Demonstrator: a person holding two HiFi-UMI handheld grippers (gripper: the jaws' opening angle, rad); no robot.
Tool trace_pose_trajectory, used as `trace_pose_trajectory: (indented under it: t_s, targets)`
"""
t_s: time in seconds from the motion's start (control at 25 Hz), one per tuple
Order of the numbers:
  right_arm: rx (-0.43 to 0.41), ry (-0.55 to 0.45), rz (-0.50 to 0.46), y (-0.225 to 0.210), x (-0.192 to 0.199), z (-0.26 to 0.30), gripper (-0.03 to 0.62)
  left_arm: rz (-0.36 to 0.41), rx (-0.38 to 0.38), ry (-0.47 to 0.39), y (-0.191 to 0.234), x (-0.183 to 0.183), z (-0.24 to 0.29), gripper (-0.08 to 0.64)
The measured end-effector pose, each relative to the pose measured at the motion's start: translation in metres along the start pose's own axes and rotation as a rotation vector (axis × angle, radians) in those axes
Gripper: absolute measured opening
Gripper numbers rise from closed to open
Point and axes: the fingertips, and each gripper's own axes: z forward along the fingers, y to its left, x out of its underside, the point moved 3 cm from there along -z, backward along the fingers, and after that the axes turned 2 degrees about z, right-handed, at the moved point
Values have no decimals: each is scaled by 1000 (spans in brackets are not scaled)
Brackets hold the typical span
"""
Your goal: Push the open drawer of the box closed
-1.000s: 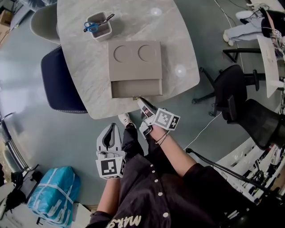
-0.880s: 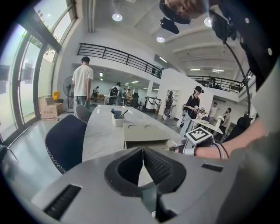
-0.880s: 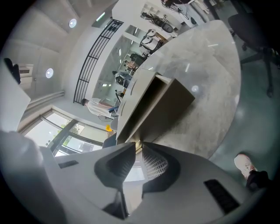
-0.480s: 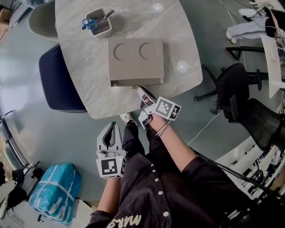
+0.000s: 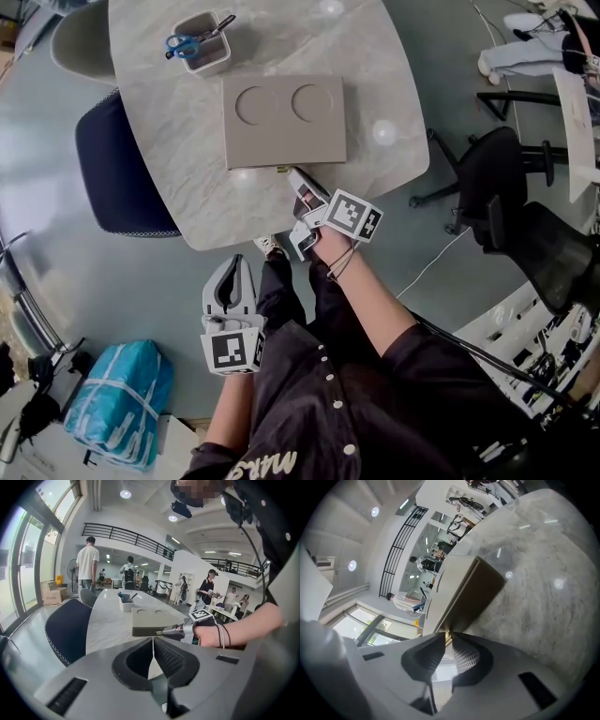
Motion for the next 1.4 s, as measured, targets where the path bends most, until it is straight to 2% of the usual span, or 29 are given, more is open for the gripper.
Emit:
trace_pose_trajectory:
  t_s: [0.52,0.72,0.88,1.12,1.24,1.4]
  targets:
    - [6,-10,22,-1,-5,5,43,-7,-4,5,1,6,-1,18]
    - [46,-7,67,-2,0,3,58,-8,-7,-12,2,1,-4,18]
    - [76,32,28,2,4,-9,55,0,-6,-44,1,-13,-6,18]
    - [105,65,-111,34,-13,-40,11,33,15,-111,-6,-46,-13,18]
    - [63,64,-248,70,-31,-55,3,45,15,-145,-10,-66,-18,18]
    - [-18,10,-434,130,-63,-73,2,78,16,-210,-9,-98,-20,18]
